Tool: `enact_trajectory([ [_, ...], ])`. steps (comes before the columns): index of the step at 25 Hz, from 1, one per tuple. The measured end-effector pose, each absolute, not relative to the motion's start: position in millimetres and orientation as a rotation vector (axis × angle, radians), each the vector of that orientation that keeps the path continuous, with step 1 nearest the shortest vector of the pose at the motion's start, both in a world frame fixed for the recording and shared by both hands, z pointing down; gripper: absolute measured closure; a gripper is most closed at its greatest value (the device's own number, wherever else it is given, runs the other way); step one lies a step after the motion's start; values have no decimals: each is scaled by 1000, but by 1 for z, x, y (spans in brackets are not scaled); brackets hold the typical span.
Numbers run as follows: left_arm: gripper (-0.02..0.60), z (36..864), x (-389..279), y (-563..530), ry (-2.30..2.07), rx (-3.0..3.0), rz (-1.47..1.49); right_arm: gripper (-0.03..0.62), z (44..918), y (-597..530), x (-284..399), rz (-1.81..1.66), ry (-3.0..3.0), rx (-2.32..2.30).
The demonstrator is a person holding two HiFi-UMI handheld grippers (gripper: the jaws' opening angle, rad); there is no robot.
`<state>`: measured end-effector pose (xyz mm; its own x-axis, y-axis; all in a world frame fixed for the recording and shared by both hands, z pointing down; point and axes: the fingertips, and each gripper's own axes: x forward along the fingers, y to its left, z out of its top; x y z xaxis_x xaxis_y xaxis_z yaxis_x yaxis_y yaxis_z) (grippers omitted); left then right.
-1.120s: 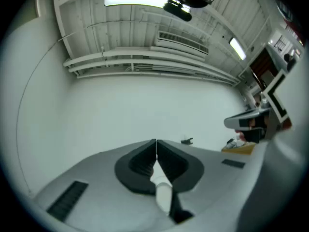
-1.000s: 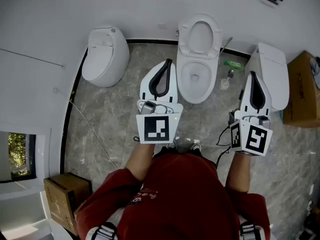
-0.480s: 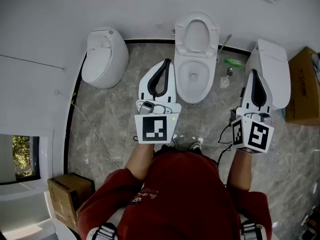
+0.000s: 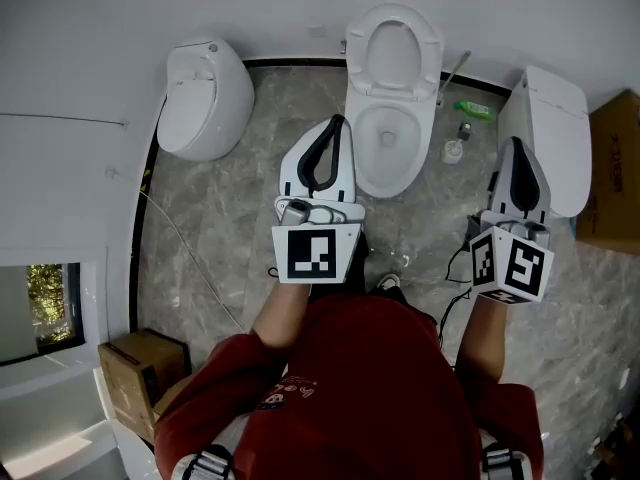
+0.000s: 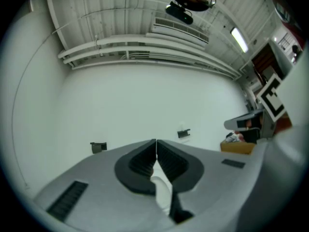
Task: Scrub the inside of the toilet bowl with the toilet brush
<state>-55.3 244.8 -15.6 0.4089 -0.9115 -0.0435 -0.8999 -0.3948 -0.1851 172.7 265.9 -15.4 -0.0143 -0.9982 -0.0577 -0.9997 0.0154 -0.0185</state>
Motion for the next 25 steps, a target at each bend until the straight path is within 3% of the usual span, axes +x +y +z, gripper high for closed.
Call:
enact_trajectory([
  [16, 583, 24, -13, 17, 1246, -2639, 86, 594, 37, 68, 183, -111, 2103, -2479],
  [25, 583, 105, 46, -61, 1216, -2780, -25, 594, 137, 14, 248, -347, 2023, -2658],
])
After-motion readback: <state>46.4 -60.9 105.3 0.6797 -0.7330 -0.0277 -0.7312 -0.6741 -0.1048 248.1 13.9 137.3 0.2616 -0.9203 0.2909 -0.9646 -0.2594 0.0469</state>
